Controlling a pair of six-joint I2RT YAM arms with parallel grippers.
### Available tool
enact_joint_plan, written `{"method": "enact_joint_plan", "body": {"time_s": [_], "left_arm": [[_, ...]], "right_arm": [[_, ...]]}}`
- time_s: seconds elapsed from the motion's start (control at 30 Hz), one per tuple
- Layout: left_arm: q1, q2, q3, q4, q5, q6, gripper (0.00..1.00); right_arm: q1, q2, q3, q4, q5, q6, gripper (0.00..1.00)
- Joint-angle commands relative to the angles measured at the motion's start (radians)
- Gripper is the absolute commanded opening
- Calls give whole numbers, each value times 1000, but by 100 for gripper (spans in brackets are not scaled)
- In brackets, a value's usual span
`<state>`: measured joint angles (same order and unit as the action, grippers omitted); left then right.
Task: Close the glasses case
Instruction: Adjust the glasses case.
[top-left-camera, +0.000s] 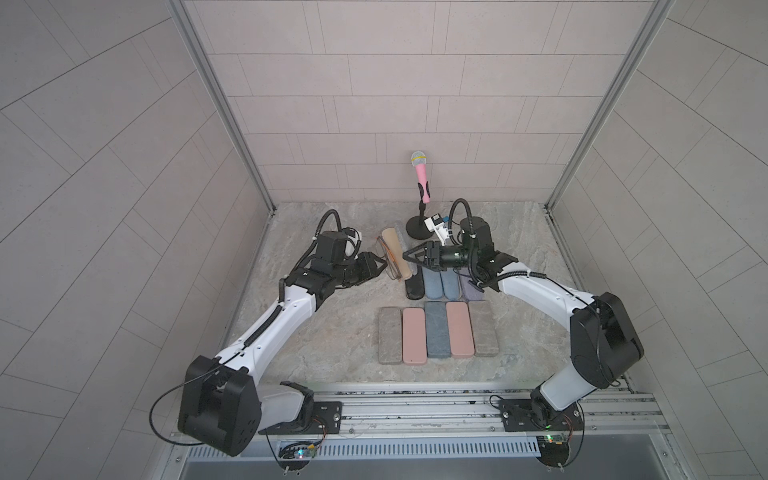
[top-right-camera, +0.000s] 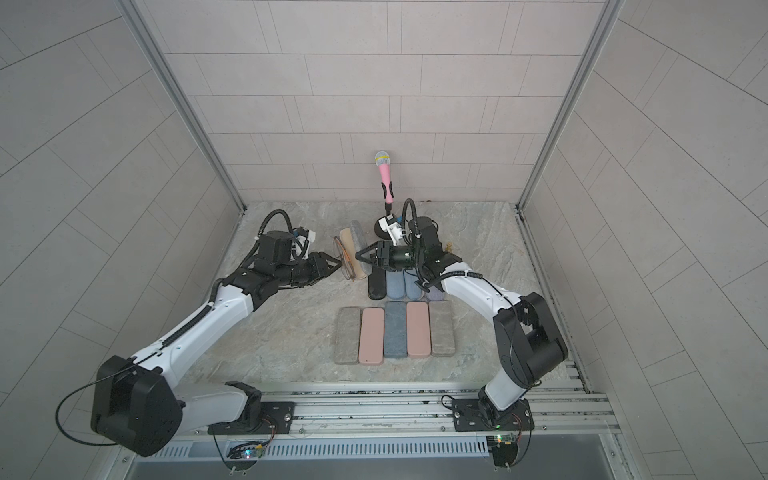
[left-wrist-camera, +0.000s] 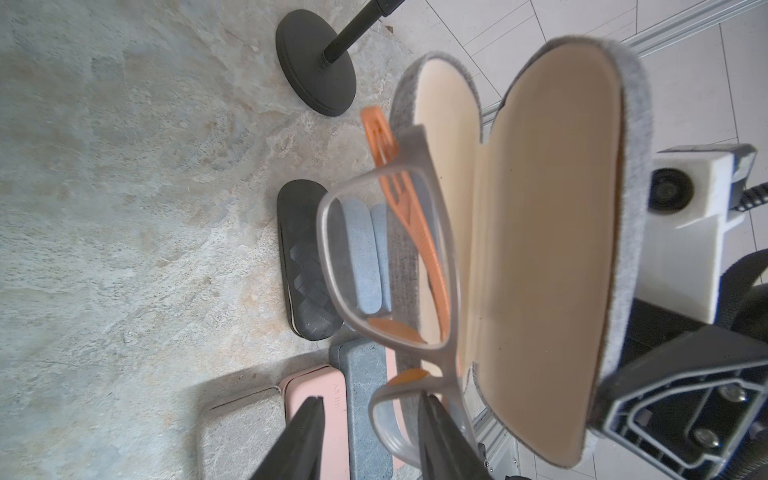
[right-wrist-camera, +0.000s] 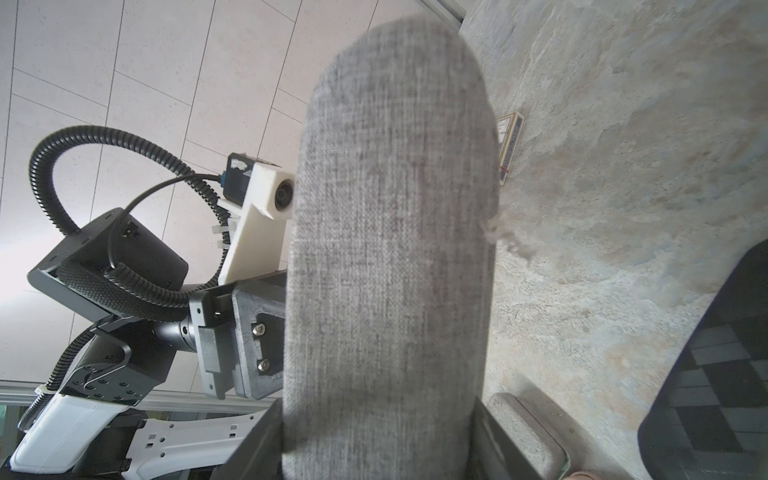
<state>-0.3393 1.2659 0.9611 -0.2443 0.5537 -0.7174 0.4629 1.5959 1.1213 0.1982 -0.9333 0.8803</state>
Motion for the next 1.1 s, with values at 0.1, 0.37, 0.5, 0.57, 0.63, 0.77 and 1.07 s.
{"method": "enact_joint_plan", "body": {"time_s": [0.1,0.37,0.5,0.57,0.63,0.77,1.07], "left_arm": [[3,-6,43,4,0,6,43],[0,16,69,0,5,9,43],[0,23,66,0,4,10,43],[0,26,65,-2,3,11,43],[0,28,67,0,3,9,43],[0,29,77,0,6,7,43],[0,36,88,-10,-2,9,44]], "right_arm": [[33,-2,3,46,-41,-3,21],[50,8,5,55,-41,-3,21],[51,9,5,56,-41,-1,21],[52,10,5,58,-41,-2,21],[53,10,5,58,-40,-2,21],[58,15,6,63,-39,2,21],[74,29,5,94,-42,28,21]]}}
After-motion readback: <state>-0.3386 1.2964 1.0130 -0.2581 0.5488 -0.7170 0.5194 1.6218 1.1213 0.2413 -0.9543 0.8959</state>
